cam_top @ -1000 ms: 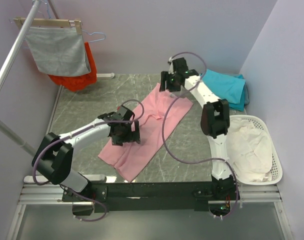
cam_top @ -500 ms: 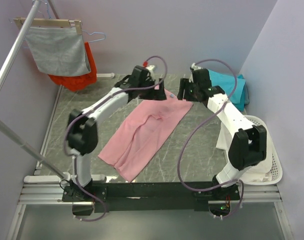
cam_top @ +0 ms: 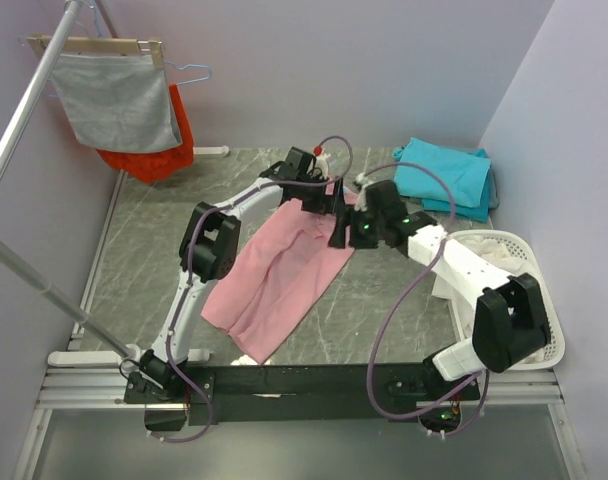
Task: Fold and stack the t-shirts
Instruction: Rotate the tshirt 90 degrees
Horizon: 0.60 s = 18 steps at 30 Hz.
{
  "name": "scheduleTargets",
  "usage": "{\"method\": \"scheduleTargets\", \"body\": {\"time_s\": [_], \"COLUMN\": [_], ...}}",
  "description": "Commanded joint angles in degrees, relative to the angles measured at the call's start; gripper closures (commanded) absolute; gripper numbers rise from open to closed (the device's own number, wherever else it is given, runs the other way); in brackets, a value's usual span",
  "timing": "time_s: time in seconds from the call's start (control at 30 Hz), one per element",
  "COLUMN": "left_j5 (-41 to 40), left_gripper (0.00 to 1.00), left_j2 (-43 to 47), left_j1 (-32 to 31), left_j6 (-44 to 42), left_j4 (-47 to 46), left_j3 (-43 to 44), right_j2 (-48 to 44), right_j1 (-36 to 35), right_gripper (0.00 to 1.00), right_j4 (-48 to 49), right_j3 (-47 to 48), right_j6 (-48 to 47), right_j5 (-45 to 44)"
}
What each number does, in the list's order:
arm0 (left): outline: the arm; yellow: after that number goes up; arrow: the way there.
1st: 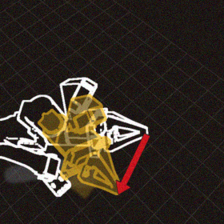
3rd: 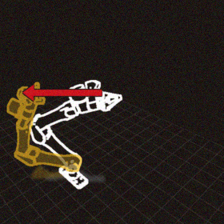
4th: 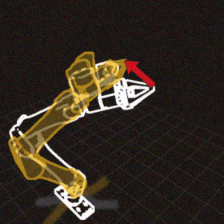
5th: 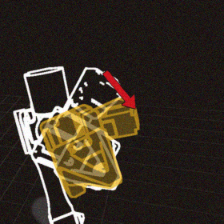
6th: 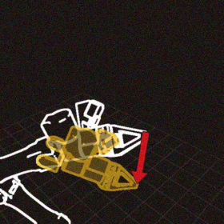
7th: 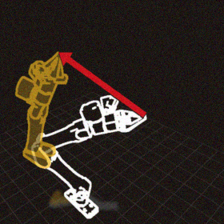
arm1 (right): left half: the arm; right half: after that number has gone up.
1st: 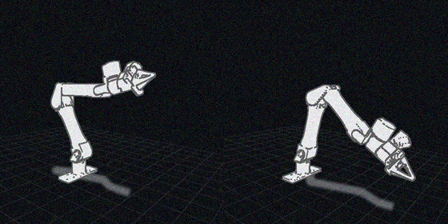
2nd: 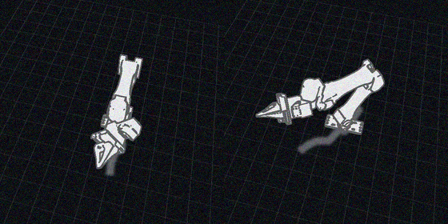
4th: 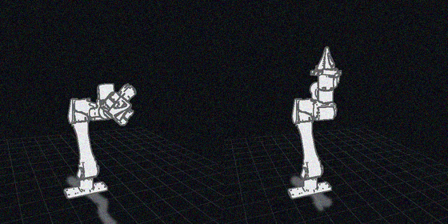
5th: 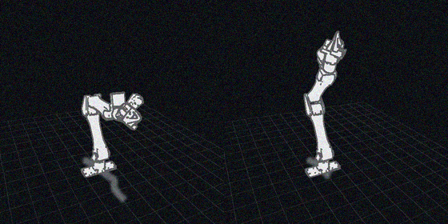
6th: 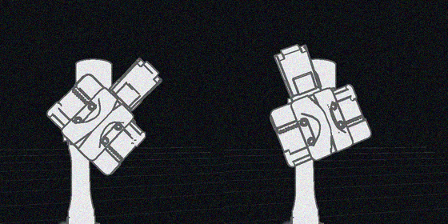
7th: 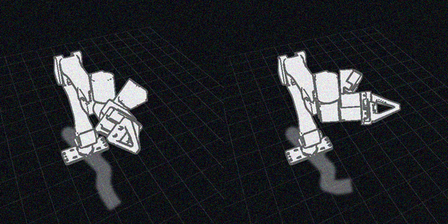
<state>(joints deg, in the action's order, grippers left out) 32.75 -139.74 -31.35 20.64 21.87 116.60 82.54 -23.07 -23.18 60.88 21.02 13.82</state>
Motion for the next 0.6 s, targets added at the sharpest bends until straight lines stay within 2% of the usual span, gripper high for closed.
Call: {"method": "scheduleTargets", "body": {"time_s": [0.0,0.13,0.33,0.57], "left_j5": [2.3,2.1,2.6,-2.4], "left_gripper": [0.01,0.01,0.01,0.01], "left_j2": [-5.1,-10.0,-10.9,-10.0], "left_j1": [2.6,6.4,9.4,9.8], "left_j6": [-0.4,1.8,5.5,7.1], "left_j4": [-3.3,-4.1,-9.2,-10.9], "left_j3": [7.6,12.9,12.4,10.5], "right_j2": [1.7,5.4,9.8,17.7], "right_j1": [-7.8,-14.1,-18.6,-24.8], "right_gripper": [0.32,0.32,0.32,0.32], "right_j4": [4.7,6.0,8.1,6.6], "right_j3": [-2.4,-2.7,-0.8,2.0], "right_j6": [3.2,5.1,6.3,6.3], "right_j5": [8.3,10.5,15.4,16.0]}}
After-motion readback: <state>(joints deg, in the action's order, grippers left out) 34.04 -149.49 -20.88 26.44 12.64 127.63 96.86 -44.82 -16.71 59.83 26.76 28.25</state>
